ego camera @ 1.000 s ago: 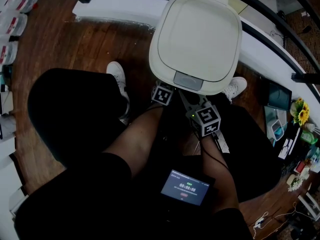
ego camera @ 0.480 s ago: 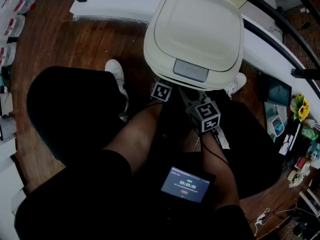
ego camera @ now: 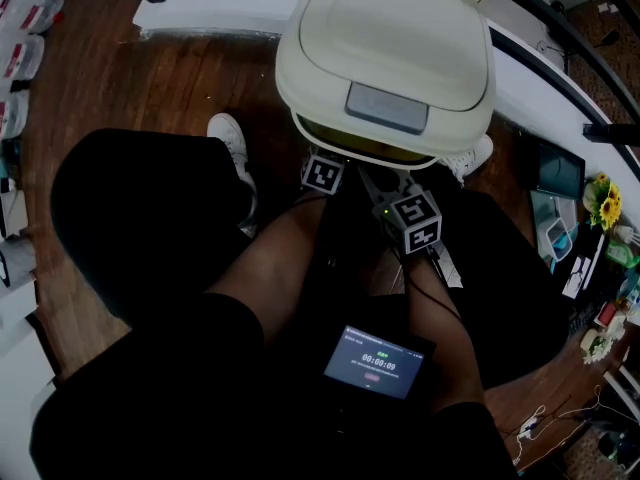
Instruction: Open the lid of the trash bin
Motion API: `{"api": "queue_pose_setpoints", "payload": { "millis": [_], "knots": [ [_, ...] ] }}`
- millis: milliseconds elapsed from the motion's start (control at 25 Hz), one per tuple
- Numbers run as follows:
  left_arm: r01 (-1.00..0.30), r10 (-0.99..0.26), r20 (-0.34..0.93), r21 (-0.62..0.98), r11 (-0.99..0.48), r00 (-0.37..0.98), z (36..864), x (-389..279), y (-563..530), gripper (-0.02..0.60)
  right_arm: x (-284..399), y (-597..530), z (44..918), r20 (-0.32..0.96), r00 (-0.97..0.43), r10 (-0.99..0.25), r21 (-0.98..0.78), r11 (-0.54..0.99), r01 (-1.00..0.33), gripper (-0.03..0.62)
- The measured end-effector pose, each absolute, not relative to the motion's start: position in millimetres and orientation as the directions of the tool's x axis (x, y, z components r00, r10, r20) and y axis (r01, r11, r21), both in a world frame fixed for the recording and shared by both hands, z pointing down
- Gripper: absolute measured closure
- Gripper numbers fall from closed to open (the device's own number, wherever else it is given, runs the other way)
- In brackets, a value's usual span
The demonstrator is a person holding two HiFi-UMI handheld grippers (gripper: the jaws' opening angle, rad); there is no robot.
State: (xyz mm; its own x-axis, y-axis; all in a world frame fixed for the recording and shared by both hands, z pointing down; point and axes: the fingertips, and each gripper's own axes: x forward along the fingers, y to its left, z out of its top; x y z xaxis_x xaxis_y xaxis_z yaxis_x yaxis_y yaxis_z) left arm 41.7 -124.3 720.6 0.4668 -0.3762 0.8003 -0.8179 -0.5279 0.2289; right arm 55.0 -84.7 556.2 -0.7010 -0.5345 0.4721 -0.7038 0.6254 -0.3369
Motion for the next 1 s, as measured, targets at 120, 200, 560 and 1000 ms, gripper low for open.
{"api": "queue_pose_setpoints", "payload": {
  "millis": [120, 200, 560, 1000],
  "knots": [
    [-0.816, -0.365, 0.803, 0.239, -0.527, 0.471, 722, 43, -124, 0.552, 56, -84, 559, 0.477, -0.7, -0.531, -0.341, 0.622, -0.705, 0.576],
    [-0.818, -0.363, 0.807, 0.238, -0.524, 0.467, 723, 41, -123, 0.552, 56, -84, 560, 0.48, -0.698, -0.531, -0.341, 0.62, -0.707, 0.576],
    [-0.818, -0.342, 0.827, 0.223, -0.531, 0.447, 727, 41, -123, 0.554, 59, -88, 560, 0.482, -0.689, -0.541, -0.331, 0.615, -0.715, 0.576],
    [-0.828, -0.336, 0.833, 0.23, -0.511, 0.439, 735, 43, -124, 0.554, 67, -92, 561, 0.484, -0.683, -0.547, -0.337, 0.604, -0.723, 0.576]
  ]
}}
